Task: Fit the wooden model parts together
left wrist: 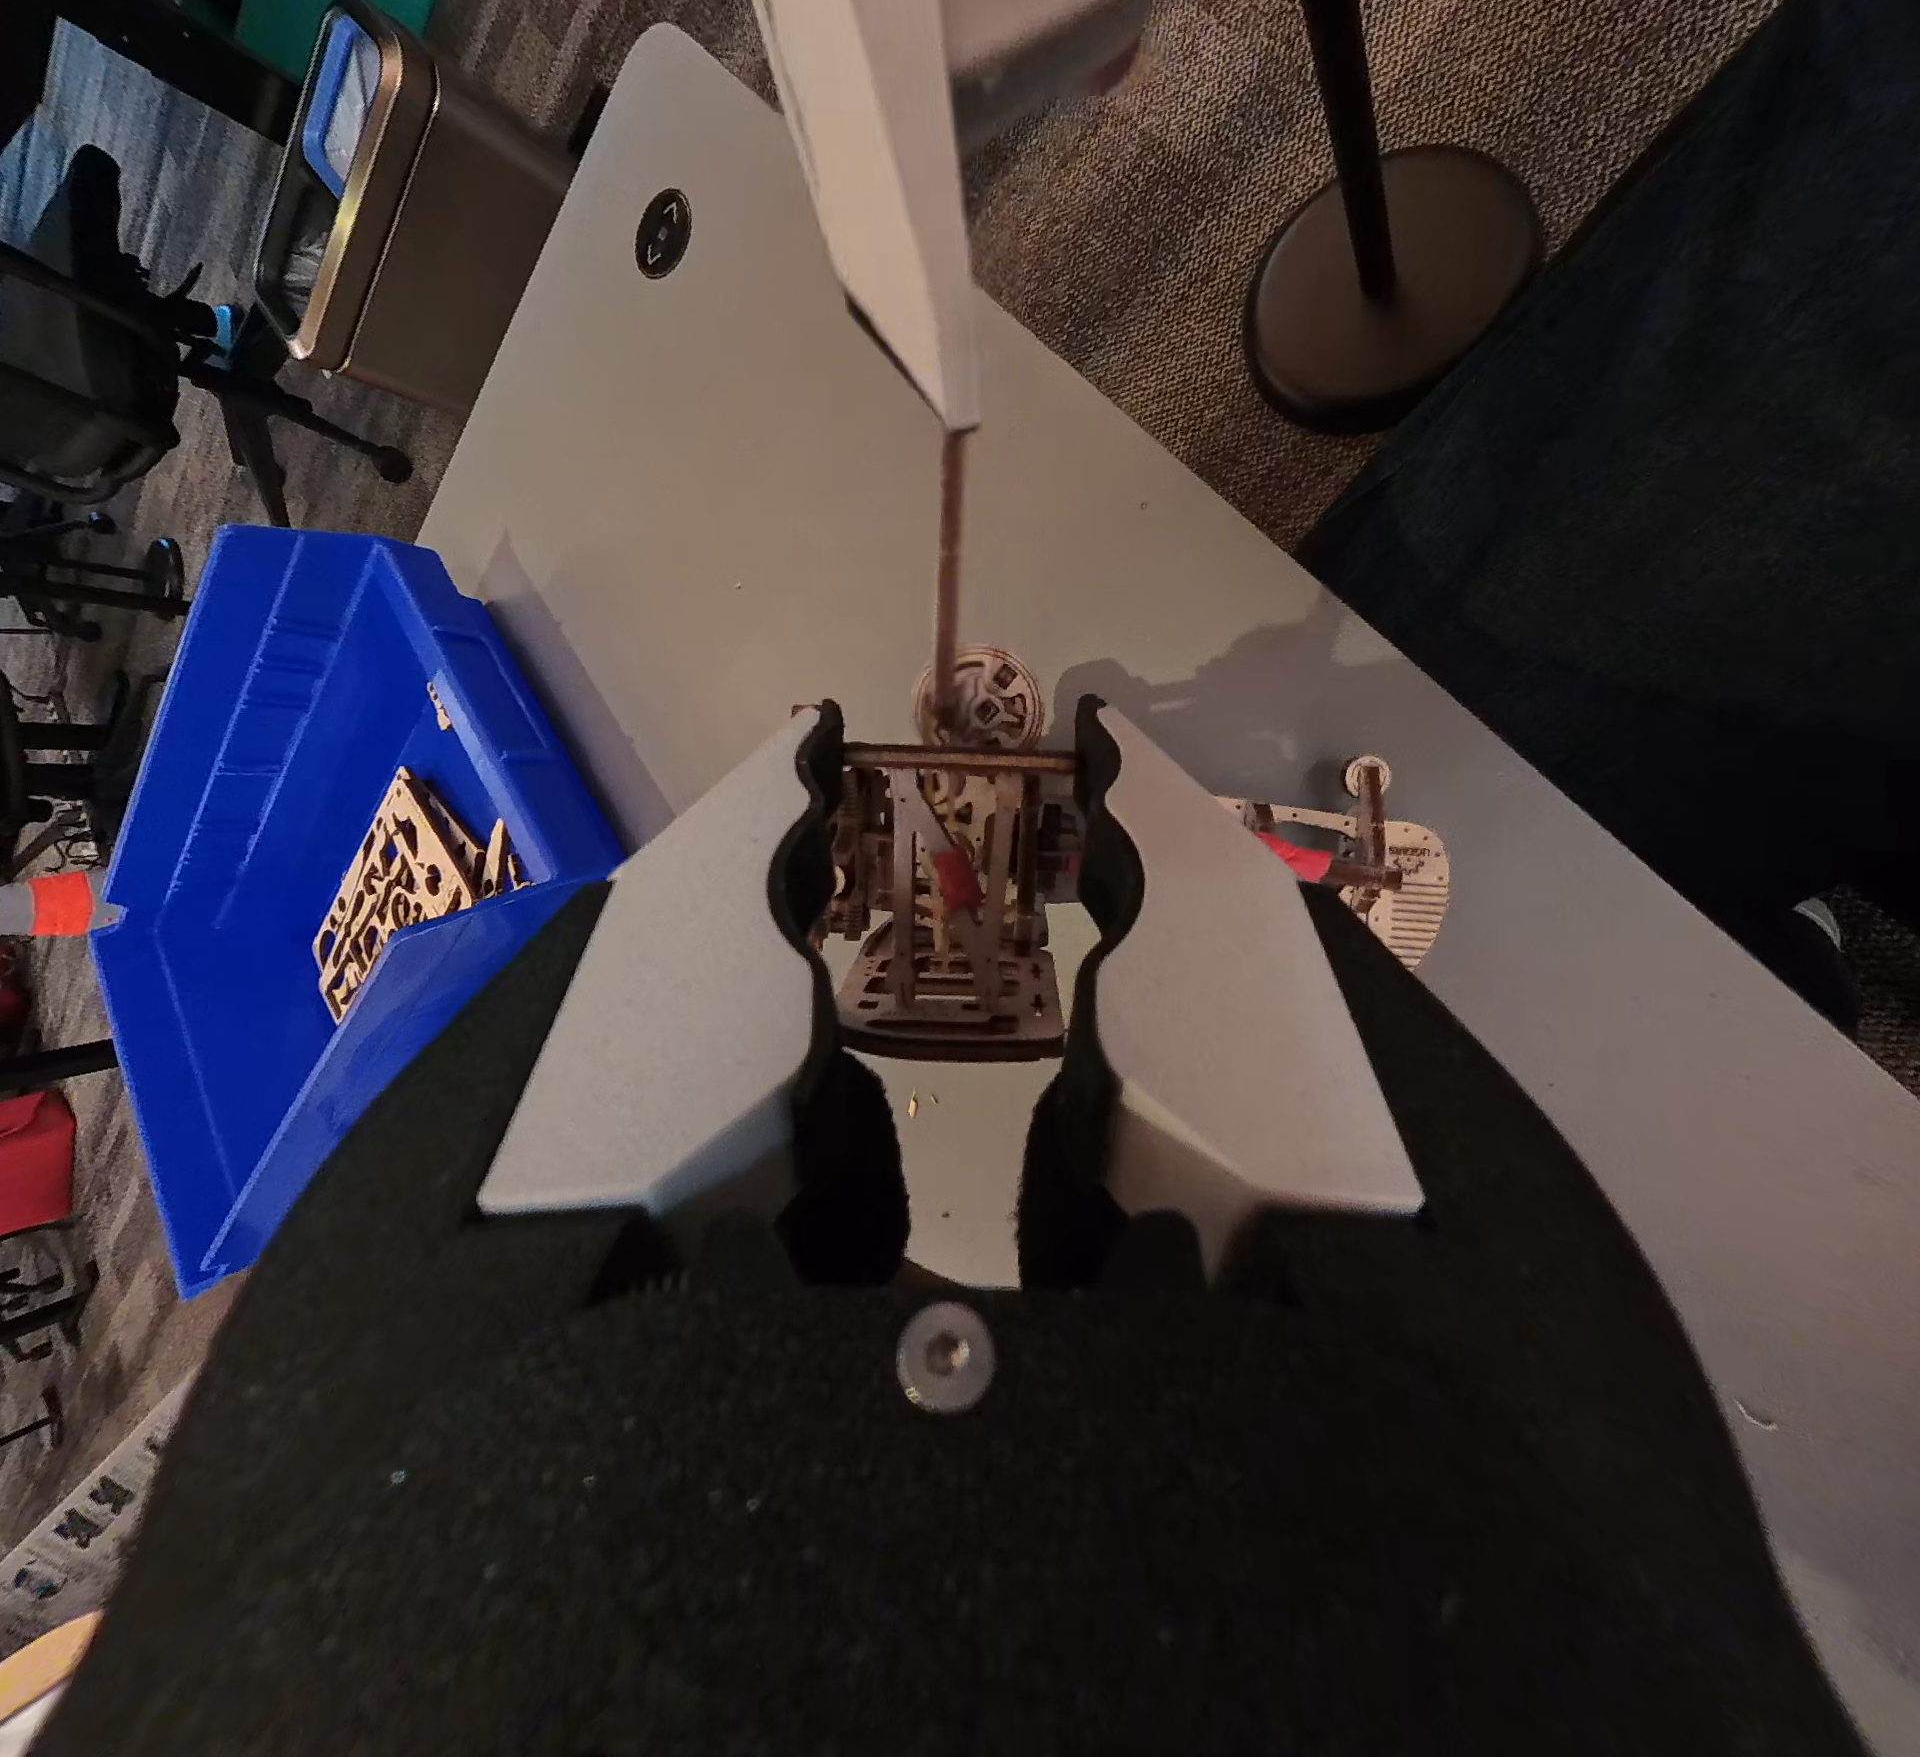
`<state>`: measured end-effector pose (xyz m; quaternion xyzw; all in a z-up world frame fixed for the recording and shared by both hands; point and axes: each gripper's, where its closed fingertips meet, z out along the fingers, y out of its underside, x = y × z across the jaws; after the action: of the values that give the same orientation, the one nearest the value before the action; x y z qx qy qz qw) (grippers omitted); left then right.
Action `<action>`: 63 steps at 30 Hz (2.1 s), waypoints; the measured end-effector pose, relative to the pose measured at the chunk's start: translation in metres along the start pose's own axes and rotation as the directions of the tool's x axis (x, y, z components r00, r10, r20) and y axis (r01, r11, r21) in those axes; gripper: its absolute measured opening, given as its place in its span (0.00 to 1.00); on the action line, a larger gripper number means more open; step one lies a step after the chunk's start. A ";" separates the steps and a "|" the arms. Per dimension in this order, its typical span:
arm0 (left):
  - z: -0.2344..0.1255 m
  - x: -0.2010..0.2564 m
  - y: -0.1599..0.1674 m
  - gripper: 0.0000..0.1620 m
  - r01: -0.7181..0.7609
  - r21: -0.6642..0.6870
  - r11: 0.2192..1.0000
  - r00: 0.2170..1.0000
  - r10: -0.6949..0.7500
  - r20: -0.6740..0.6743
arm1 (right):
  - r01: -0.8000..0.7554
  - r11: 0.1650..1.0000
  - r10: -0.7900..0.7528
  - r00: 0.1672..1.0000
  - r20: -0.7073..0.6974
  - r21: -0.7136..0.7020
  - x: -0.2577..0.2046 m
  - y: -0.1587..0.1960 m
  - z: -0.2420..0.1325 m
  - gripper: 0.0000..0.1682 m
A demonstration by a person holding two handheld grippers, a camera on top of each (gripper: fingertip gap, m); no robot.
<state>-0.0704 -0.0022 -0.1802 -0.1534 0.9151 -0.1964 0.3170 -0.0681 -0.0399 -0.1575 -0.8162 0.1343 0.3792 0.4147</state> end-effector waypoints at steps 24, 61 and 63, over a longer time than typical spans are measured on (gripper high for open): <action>0.000 0.000 -0.001 0.26 -0.001 0.012 1.000 1.000 0.001 0.002 | 0.109 0.988 -0.106 0.994 0.031 -0.112 -0.012 0.016 0.009 0.01; 0.001 0.003 -0.004 0.26 -0.015 0.022 1.000 0.999 0.014 0.030 | -0.172 0.985 0.169 0.977 0.128 0.014 0.001 0.018 0.007 0.00; 0.002 0.003 -0.005 0.26 -0.018 0.021 1.000 0.999 0.017 0.031 | -0.148 0.989 0.145 0.985 0.092 0.029 -0.002 0.018 0.007 0.00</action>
<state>-0.0710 -0.0084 -0.1812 -0.1451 0.9092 -0.2010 0.3345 -0.0826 -0.0454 -0.1689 -0.7786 0.1819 0.4426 0.4059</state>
